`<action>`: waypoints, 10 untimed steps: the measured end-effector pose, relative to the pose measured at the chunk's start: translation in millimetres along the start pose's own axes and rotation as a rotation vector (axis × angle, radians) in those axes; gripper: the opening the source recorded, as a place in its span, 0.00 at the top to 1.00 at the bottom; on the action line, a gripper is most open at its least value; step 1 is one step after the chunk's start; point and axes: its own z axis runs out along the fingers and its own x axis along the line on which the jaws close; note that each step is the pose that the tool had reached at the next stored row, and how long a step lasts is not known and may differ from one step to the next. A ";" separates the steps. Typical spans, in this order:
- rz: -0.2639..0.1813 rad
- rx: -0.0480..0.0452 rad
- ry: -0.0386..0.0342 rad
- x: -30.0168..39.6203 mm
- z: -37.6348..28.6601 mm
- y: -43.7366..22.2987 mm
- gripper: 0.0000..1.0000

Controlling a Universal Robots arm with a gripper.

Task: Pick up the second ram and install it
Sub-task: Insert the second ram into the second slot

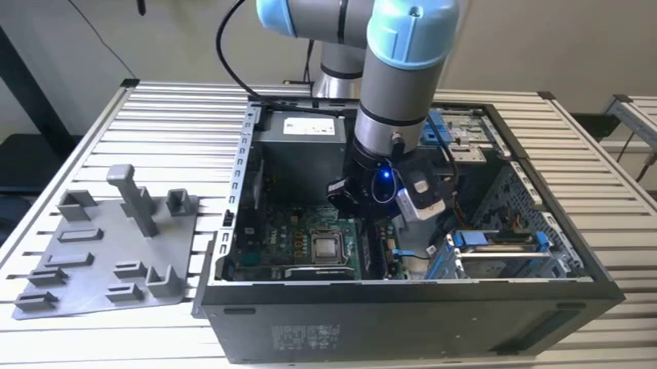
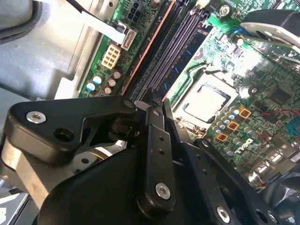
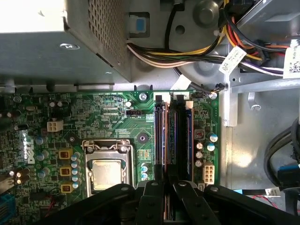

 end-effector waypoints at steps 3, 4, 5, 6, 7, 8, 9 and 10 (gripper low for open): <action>0.000 0.0000 0.0001 0.0 0.0 0.0 0.86; 0.000 0.0000 0.0001 0.0 0.0 0.0 0.86; 0.000 0.0000 0.0001 0.0 0.0 0.0 0.86; 0.000 0.0000 0.0001 0.0 0.0 0.0 0.86; 0.000 0.0000 0.0001 0.0 0.0 0.0 0.86; 0.000 -0.0001 0.0003 -0.4 0.0 -0.1 0.86; 0.000 -0.0002 0.0003 -0.9 0.1 -0.4 0.86; -0.001 -0.0001 0.0003 -1.3 0.1 -0.9 0.86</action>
